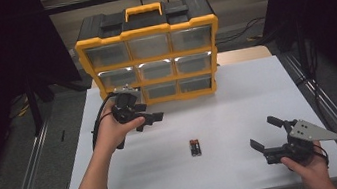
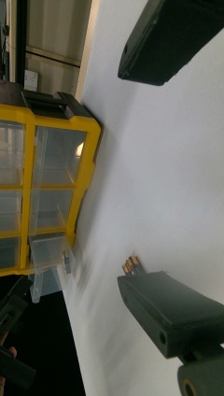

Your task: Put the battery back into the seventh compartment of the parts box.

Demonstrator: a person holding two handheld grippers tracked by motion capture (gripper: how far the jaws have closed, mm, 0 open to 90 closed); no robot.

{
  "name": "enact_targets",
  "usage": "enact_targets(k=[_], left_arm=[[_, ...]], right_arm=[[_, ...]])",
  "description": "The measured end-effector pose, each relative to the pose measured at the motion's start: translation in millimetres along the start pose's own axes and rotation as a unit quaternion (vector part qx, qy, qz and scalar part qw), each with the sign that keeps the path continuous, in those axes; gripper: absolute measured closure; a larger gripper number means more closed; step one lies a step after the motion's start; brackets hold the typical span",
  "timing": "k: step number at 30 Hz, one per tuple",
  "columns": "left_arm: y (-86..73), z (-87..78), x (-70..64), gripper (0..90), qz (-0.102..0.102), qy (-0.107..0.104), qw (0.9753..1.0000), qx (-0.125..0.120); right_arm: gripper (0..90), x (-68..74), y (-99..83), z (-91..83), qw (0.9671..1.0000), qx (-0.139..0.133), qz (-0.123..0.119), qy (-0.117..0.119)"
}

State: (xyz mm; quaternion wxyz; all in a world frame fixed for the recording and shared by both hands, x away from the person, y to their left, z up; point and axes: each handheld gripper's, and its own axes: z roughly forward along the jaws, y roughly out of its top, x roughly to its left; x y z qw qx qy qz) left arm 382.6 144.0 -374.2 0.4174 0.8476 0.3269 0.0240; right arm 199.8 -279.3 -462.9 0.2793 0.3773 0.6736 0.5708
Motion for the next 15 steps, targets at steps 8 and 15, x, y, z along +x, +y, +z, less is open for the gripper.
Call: enact_targets(k=[8, 15], left_arm=[[-6.2, 7.8, -13.2, 13.8, 0.022, -0.012, 0.9997, 0.006], [-14.9, 17.5, -23.6, 13.3, 0.033, -0.021, 0.9991, 0.015]], right_arm=[[2.5, 0.3, -0.1, -0.1, 1.0, 0.001, 0.001, 0.001], [2.5, 0.1, 0.2, -0.2, 1.0, 0.001, -0.001, 0.001]])
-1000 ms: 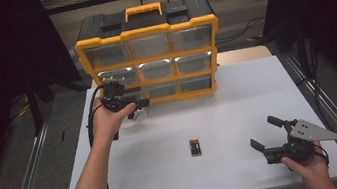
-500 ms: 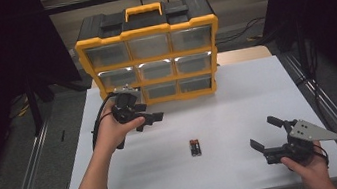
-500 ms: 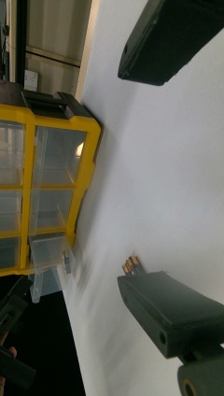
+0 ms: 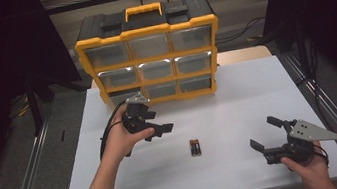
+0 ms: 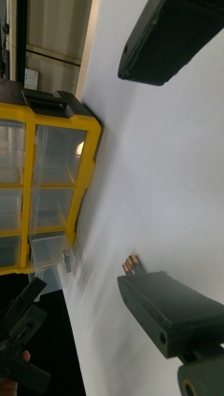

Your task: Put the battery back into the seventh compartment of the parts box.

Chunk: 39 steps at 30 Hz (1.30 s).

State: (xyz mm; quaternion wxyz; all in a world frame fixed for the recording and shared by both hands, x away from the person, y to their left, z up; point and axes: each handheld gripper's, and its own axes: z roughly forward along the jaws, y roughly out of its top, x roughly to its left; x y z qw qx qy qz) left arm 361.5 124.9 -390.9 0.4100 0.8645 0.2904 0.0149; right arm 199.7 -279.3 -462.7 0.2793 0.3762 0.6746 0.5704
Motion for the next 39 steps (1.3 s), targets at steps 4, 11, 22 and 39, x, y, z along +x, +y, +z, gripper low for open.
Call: enact_targets(k=[4, 11, 22, 39], left_arm=[[-5.1, 6.1, -3.8, 12.7, 0.006, -0.004, 1.0, 0.0], [-14.7, 15.8, -9.5, 12.5, 0.009, -0.013, 0.9999, 0.004], [-22.5, 26.7, -18.3, 11.9, 0.024, -0.021, 0.9995, 0.01], [-39.7, 58.2, -34.4, 11.2, 0.04, -0.033, 0.9982, 0.031]], right_arm=[[2.5, 0.0, -0.3, 0.1, 1.0, 0.0, 0.001, 0.001], [2.5, 0.5, -0.2, 0.1, 1.0, 0.003, 0.003, 0.001], [2.5, 0.4, -0.2, 0.0, 1.0, 0.003, 0.001, 0.002], [2.5, 0.7, 0.1, -0.2, 1.0, 0.003, 0.001, 0.004]])
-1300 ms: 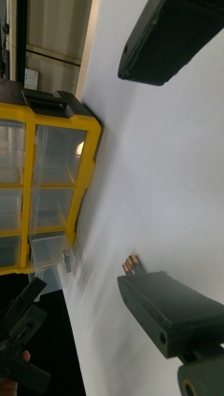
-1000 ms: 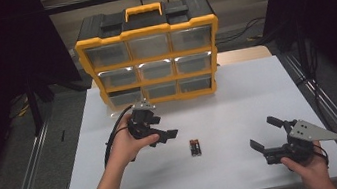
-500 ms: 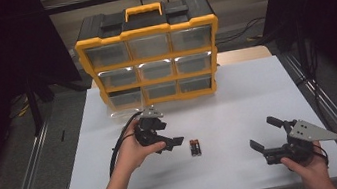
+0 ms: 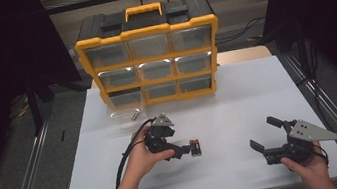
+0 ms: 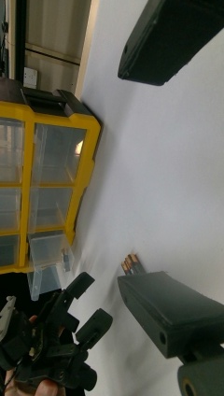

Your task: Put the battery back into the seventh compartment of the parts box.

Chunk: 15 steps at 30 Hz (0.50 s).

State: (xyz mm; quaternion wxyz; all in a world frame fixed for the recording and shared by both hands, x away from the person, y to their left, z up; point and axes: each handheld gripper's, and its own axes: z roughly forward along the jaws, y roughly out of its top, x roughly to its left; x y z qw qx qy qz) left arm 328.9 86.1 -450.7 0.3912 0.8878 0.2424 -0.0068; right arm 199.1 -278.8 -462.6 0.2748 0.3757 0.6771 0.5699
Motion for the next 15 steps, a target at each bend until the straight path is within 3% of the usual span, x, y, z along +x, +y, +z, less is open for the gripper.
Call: enact_targets(k=[5, 7, 13, 15], left_arm=[[-3.4, 8.7, -1.0, 10.8, 0.004, -0.004, 0.9999, 0.012], [-3.7, 12.4, -2.5, 10.1, 0.005, -0.011, 0.9999, 0.005], [-2.3, 17.4, -5.0, 11.5, 0.027, -0.012, 0.9995, 0.012], [-2.5, 19.3, -6.2, 12.2, 0.018, -0.015, 0.9997, 0.002]], right_arm=[[2.5, 0.1, 0.1, 0.3, 1.0, -0.002, -0.002, -0.001], [2.5, -0.1, 0.1, 0.0, 1.0, -0.001, -0.002, 0.0], [2.5, 0.1, 0.2, 0.4, 1.0, -0.001, -0.002, 0.001], [2.5, 0.2, 0.3, 0.4, 1.0, -0.002, -0.002, 0.002]])
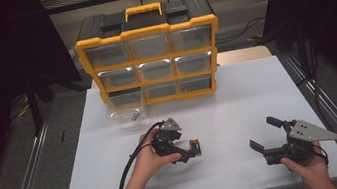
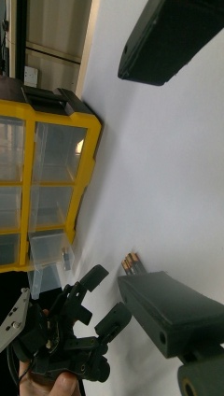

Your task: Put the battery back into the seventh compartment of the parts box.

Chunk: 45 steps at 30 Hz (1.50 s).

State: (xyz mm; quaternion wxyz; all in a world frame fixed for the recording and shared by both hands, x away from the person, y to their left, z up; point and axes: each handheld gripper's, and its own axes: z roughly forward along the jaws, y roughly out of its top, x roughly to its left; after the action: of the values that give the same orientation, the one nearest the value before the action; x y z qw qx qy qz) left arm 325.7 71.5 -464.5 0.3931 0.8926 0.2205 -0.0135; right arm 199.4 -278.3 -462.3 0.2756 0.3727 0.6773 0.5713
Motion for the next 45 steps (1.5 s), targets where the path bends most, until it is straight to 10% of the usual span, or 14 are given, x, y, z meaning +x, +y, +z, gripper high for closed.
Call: enact_targets(k=[16, 45], left_arm=[[3.4, 9.0, -1.8, 36.0, 0.03, 0.018, 0.9982, 0.048], [-1.6, -0.2, 5.0, 67.5, -0.015, 0.02, 0.9968, 0.075]], right_arm=[[2.5, -0.3, -0.1, -0.2, 1.0, 0.001, 0.0, 0.0], [2.5, 0.1, 0.2, 0.3, 1.0, 0.0, -0.002, 0.002]])
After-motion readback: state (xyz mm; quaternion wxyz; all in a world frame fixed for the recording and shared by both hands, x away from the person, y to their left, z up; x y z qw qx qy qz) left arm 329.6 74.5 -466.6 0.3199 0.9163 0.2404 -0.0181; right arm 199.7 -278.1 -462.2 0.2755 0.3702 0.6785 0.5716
